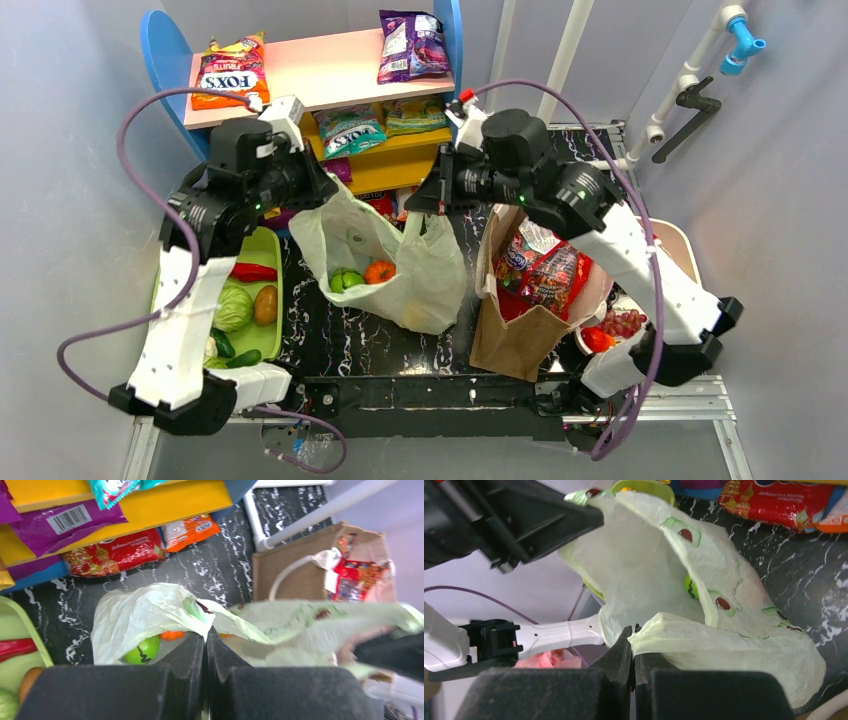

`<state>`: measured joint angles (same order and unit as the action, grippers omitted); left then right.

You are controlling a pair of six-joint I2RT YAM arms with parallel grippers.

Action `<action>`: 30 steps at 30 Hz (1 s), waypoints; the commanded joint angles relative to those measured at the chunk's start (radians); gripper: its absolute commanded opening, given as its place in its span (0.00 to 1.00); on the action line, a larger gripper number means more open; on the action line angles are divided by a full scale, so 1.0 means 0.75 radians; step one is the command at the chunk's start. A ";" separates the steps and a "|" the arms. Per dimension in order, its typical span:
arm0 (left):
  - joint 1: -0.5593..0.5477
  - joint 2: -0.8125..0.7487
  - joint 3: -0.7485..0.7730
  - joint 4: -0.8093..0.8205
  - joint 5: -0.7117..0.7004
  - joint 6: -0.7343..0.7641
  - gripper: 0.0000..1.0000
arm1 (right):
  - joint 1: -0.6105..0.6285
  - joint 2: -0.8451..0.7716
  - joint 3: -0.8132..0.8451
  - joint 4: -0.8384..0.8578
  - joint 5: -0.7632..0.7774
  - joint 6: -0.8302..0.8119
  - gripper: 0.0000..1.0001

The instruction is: Place the food into the grocery bag and tie it

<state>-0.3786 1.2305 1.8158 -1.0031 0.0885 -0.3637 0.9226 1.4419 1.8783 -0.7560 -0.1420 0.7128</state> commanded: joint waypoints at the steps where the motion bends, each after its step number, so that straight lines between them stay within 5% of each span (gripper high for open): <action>1: 0.008 -0.094 -0.049 -0.014 0.156 -0.063 0.00 | -0.062 0.138 0.252 -0.157 -0.263 -0.238 0.01; 8: 0.007 -0.226 -0.165 0.070 0.338 -0.184 0.00 | -0.128 0.309 0.484 -0.221 -0.504 -0.382 0.01; 24: 0.008 -0.504 -0.626 0.631 0.514 -0.466 0.01 | -0.134 0.388 0.367 0.017 -0.829 -0.352 0.01; 30: 0.007 -0.469 -0.565 0.514 0.548 -0.311 0.34 | -0.136 0.381 0.337 -0.056 -0.844 -0.445 0.01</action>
<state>-0.3767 0.8678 1.3515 -0.5884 0.4621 -0.6735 0.8196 1.7403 2.1426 -0.8084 -0.7280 0.4370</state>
